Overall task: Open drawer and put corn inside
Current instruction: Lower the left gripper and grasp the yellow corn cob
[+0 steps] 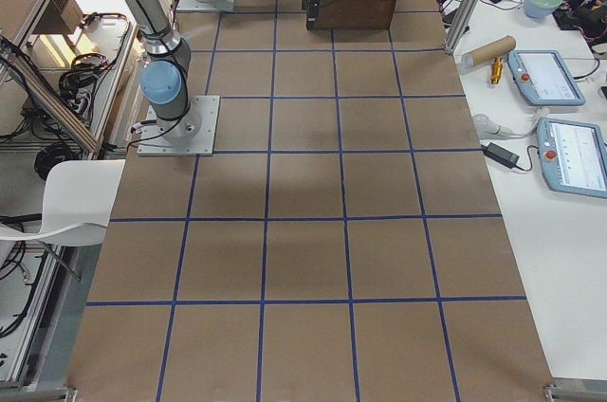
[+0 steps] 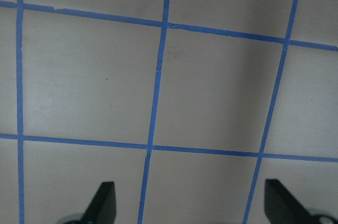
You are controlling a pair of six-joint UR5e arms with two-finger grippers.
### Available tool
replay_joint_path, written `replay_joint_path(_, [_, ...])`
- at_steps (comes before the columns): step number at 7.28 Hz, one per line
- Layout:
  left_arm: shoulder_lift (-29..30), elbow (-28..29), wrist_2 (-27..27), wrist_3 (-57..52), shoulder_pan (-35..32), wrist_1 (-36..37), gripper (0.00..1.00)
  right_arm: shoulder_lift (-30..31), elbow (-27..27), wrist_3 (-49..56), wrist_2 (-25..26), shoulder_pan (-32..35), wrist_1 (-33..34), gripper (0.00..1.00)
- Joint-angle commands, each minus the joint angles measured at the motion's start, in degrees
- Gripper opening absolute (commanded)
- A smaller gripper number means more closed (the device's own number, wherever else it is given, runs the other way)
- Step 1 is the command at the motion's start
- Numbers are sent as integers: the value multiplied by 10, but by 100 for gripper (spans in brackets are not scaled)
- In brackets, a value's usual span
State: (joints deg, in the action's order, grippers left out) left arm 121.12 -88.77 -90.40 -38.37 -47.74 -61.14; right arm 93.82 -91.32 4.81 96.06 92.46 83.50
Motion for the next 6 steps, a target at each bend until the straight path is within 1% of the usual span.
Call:
replay_joint_path(1, [31,-1,-2,-3,0,16,100,0,0,-1,0,0,0,100])
replay_joint_path(3, [51,0,-2,-4,0,16,100,0,0,-1,0,0,0,100])
replay_joint_path(6, [59,1,-3,-4,0,18,100,0,0,-1,0,0,0,100])
